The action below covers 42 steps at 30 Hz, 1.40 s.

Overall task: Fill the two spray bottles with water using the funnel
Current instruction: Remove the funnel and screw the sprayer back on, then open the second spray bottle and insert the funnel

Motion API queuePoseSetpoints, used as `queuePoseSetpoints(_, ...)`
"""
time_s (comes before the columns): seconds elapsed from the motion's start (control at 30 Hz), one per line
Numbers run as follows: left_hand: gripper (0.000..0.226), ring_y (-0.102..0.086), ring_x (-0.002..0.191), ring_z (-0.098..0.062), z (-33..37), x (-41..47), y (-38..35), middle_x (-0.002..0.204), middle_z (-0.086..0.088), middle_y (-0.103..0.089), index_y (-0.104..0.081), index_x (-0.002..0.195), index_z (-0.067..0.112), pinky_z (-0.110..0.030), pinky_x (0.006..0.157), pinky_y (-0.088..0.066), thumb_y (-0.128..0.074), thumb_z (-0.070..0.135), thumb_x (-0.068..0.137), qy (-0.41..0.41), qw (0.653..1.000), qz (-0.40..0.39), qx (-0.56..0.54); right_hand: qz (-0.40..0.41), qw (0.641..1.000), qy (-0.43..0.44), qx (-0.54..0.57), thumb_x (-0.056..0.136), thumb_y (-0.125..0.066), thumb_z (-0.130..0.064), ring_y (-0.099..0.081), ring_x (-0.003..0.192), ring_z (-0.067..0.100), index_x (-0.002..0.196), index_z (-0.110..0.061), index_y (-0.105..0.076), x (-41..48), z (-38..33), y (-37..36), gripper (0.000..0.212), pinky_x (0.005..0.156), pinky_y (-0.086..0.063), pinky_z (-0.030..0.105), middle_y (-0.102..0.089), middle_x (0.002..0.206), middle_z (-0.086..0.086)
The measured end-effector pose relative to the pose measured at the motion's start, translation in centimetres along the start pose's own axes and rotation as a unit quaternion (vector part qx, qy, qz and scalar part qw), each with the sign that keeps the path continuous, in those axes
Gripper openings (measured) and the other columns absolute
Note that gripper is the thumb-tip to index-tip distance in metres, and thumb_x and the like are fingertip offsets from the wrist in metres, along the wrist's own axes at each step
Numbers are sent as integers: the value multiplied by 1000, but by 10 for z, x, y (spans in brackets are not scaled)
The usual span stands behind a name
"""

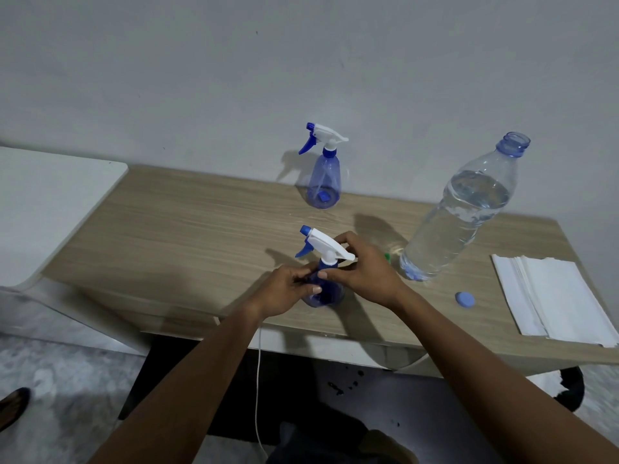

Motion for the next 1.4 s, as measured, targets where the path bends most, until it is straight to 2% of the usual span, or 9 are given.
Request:
queuePoseSetpoints(0.13, 44, -68, 116, -6, -1, 0, 0, 115, 8, -76, -64, 139, 13, -22, 103, -50, -69, 5, 95, 4, 1000, 5, 0, 23, 999, -9, -42, 75, -88, -33, -62, 75, 14, 90, -18, -63, 3, 0, 2, 32, 66, -47, 30, -68, 81, -5)
queuePoseSetpoints(0.3, 48, -65, 108, 11, 5, -1, 1, 119, 7, -73, -62, 141, 13, -10, 94, -46, -69, 3, 95, -10, 1000, 14, 4, -37, 998, -28, 39, 83, -83, -20, -72, 84, 14, 103, -21, -74, 2, 11, -5, 22, 80, -60, 42, -76, 89, -7)
queuePoseSetpoints(0.47, 40, -66, 119, -4, 5, -1, 1, 124, 6, -73, -67, 135, 11, -19, 103, -48, -69, 3, 95, -9, 1000, 9, 7, -62, 993, -35, 99, 88, -77, -10, -68, 77, 2, 105, -17, -76, 2, 9, -1, 18, 75, -53, 24, -76, 83, -11)
queuePoseSetpoints(0.63, 36, -64, 123, -10, 9, 0, 0, 129, 7, -72, -69, 131, 20, -22, 107, -45, -70, 11, 96, -6, 999, -1, 54, 58, 977, -17, 204, 86, -77, -3, -69, 87, 22, 106, -6, -74, 9, -25, 46, 20, 84, -57, 42, -75, 100, 24)
queuePoseSetpoints(0.77, 41, -61, 123, -5, 13, 1, 2, 129, 12, -71, -68, 133, 24, -13, 100, -44, -73, 15, 94, 2, 996, 10, 83, 129, 966, 42, 219, 86, -78, -7, -73, 85, 22, 112, -4, -73, 19, -68, 99, 27, 78, -63, 34, -75, 103, 20)
queuePoseSetpoints(0.97, 42, -58, 128, -4, 9, 6, 6, 133, 19, -68, -69, 130, 38, -31, 108, -44, -76, 27, 89, 23, 993, 18, 112, 149, 988, 25, 0, 73, -90, -21, -72, 76, 8, 106, -21, -79, 54, -41, 97, 35, 78, -60, 32, -78, 91, -6)
queuePoseSetpoints(1.1, 34, -59, 124, -3, 13, 7, 4, 134, 17, -67, -75, 123, 25, -21, 102, -41, -75, 15, 91, 1, 995, 34, 92, 70, 981, -59, -174, 72, -87, -33, -68, 82, 12, 104, -31, -80, 76, 21, 54, 33, 80, -57, 39, -78, 92, -10)
queuePoseSetpoints(1.23, 38, -62, 120, 0, 8, 7, 4, 129, 25, -67, -73, 125, 31, -22, 103, -45, -76, 19, 89, 12, 995, 38, 87, 4, 954, -74, -292, 79, -80, -35, -67, 84, 19, 107, -34, -78, 86, 44, 26, 28, 73, -56, 36, -77, 96, -5)
queuePoseSetpoints(1.4, 38, -57, 104, 26, 5, 9, 3, 106, 50, -62, -72, 122, 31, 1, 90, -40, -74, 9, 91, 8, 995, 37, 87, -25, 935, -103, -339, 79, -75, -36, -63, 72, 23, 101, -30, -79, 94, 62, 12, 23, 59, -40, 27, -72, 83, 0)
Point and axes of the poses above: each hand's wrist, its own x-axis towards the middle knuckle, its own y-axis out of the back of the hand, z = x × y, the point moved 10 cm from there along x, towards the middle knuckle
